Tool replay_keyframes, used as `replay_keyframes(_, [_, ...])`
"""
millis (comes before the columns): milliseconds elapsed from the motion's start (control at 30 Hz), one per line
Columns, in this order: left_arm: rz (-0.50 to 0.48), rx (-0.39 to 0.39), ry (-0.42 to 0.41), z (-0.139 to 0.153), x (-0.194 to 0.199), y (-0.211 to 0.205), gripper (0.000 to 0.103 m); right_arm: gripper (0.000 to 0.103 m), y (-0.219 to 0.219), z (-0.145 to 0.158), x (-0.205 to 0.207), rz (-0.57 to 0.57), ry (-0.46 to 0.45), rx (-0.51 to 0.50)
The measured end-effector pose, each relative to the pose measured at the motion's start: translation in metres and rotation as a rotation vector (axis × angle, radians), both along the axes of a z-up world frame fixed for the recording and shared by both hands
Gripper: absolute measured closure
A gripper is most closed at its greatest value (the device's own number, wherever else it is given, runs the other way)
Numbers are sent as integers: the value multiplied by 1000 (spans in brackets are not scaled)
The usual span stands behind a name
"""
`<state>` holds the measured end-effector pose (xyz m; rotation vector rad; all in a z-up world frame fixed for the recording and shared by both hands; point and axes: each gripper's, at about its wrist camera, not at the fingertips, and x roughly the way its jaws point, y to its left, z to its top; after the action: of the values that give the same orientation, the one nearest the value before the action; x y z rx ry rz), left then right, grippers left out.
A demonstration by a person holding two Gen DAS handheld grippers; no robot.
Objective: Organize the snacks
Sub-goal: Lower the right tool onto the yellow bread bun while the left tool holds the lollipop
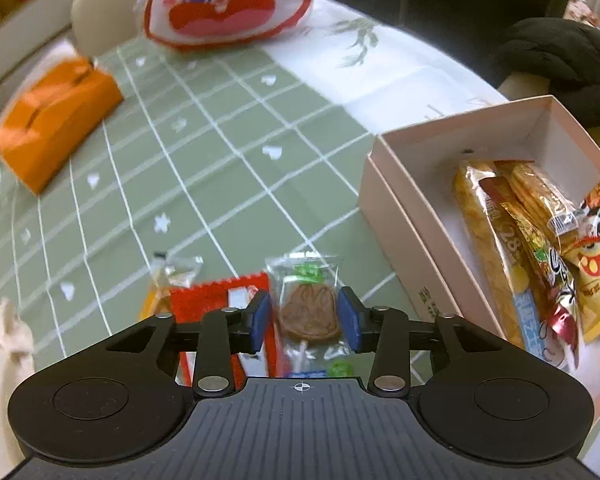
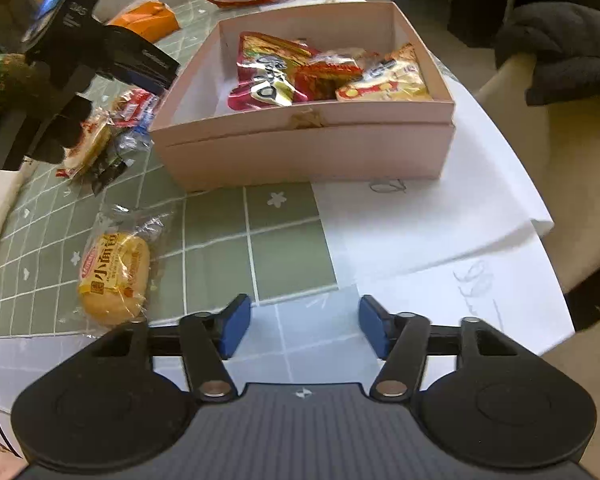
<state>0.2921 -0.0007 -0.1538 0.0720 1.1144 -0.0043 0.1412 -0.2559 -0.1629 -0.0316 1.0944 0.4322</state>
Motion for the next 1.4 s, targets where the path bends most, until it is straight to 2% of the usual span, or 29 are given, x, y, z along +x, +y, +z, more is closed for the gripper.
replay_keyframes(100, [22, -25, 51, -4, 3, -3, 59, 33, 1, -1, 1, 36, -21, 14])
replay_keyframes(200, [41, -24, 47, -4, 1, -6, 59, 25, 3, -2, 1, 78, -42, 24])
replay_keyframes(300, [83, -57, 49, -2, -5, -1, 62, 20, 6, -4, -1, 110, -68, 25])
replay_keyframes(467, [93, -83, 40, 9, -42, 0, 62, 13, 13, -9, -5, 149, -134, 3])
replay_keyframes(633, [132, -181, 42, 17, -97, 8, 63, 1, 30, -16, -9, 192, -184, -79])
replay_keyframes(700, [156, -204, 47, 17, -123, 12, 63, 0, 30, -17, -7, 174, -173, -68])
replay_keyframes(867, [228, -251, 35, 23, -180, 26, 63, 0, 30, -18, -10, 168, -191, -70])
replay_keyframes(1033, [349, -230, -38, 37, -227, 58, 63, 0, 30, -19, -12, 149, -193, -69])
replay_keyframes(1133, [419, -279, -24, 37, -247, 73, 63, 0, 32, -17, -8, 164, -169, -85])
replay_keyframes(1167, [421, -304, -10, 35, -253, 74, 63, 0, 34, -15, -4, 186, -146, -94])
replay_keyframes(1200, [408, -330, 10, 33, -258, 72, 63, 4, 35, -13, -1, 205, -120, -96])
replay_keyframes(1233, [386, -348, 29, 29, -262, 67, 63, 12, 35, -10, 1, 214, -109, -89])
replay_keyframes(1267, [355, -366, 51, 25, -266, 61, 63, 15, 35, -6, 0, 219, -107, -74])
replay_keyframes(1400, [240, -452, 125, 9, -272, 32, 63, 18, 48, 4, -15, 236, -136, -87])
